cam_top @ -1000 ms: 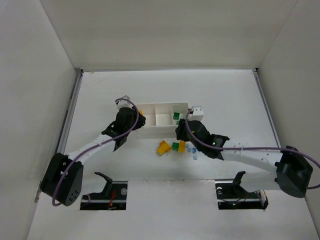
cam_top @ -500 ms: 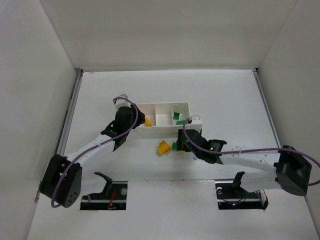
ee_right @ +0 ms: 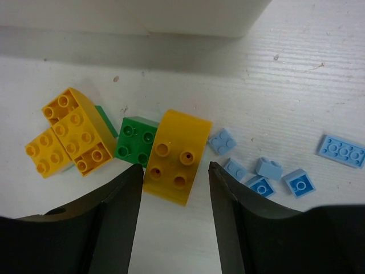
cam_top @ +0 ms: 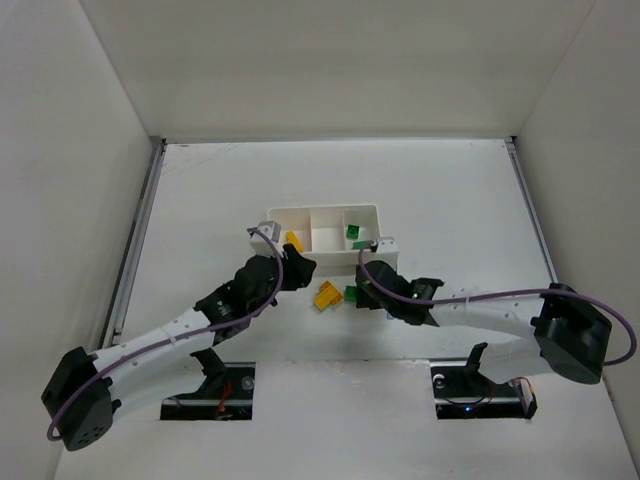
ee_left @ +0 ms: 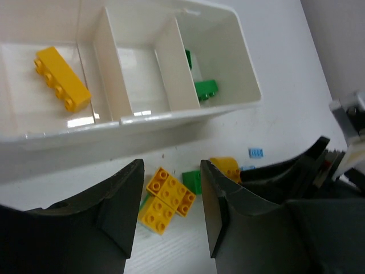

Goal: Sort the legos into containers by color

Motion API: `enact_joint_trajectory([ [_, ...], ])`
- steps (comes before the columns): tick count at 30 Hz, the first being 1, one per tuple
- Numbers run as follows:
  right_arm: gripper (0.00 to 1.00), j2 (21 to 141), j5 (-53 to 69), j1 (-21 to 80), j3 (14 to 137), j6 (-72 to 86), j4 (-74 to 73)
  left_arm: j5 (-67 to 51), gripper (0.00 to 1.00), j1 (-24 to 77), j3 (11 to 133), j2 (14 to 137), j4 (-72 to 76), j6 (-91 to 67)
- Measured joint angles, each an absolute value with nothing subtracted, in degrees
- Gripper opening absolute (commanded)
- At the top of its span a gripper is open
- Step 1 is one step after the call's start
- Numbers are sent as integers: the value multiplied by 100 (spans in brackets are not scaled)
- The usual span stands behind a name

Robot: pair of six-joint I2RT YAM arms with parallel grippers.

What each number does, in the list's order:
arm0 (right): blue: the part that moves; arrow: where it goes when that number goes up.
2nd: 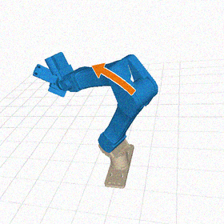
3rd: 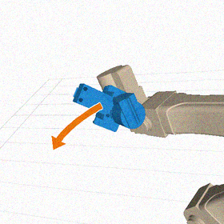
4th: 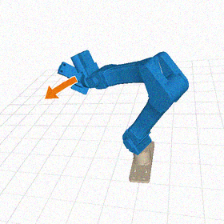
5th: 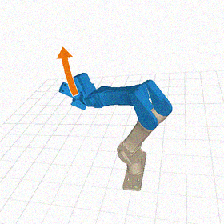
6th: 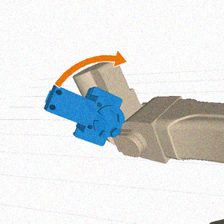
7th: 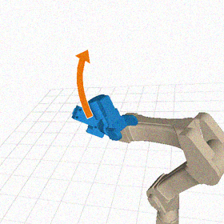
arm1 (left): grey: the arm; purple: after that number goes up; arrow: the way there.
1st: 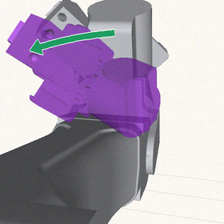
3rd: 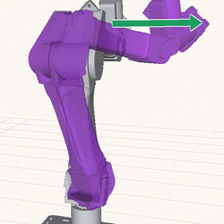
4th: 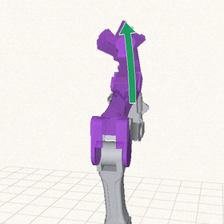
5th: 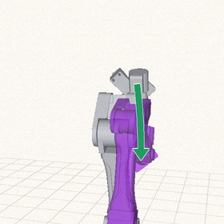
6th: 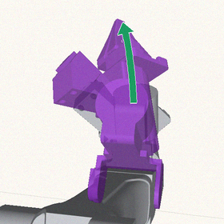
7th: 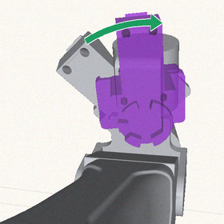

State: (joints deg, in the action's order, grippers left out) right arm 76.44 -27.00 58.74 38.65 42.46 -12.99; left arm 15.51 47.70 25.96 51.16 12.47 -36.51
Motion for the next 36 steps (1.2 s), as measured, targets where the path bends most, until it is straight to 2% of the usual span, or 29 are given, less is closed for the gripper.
enact_joint_trajectory([
  [4,51,7669,-2617,5806,3898,4244,-1310,1813,43,5242,2292,4814,1120,-3747],
  [7,43,7745,-2561,5763,3964,4222,-1326,1981,44,5513,2156,4689,1079,-3850],
  [10,30,7817,-2541,5739,4038,4204,-1328,2093,46,5756,2097,4665,1076,-3931],
  [13,25,7800,-2545,5734,4047,4222,-1343,2130,49,5931,2095,4674,1076,-4021],
  [17,25,7450,-2589,5736,4045,4228,-1426,2150,54,6141,2095,4672,1085,-4176],
  [25,25,6141,-2722,5736,4034,4254,-1291,2130,70,6370,2095,4687,1350,-4447],
  [36,26,5955,-2456,5752,3708,4366,-849,1933,67,6241,2095,5015,2370,-4797],
])
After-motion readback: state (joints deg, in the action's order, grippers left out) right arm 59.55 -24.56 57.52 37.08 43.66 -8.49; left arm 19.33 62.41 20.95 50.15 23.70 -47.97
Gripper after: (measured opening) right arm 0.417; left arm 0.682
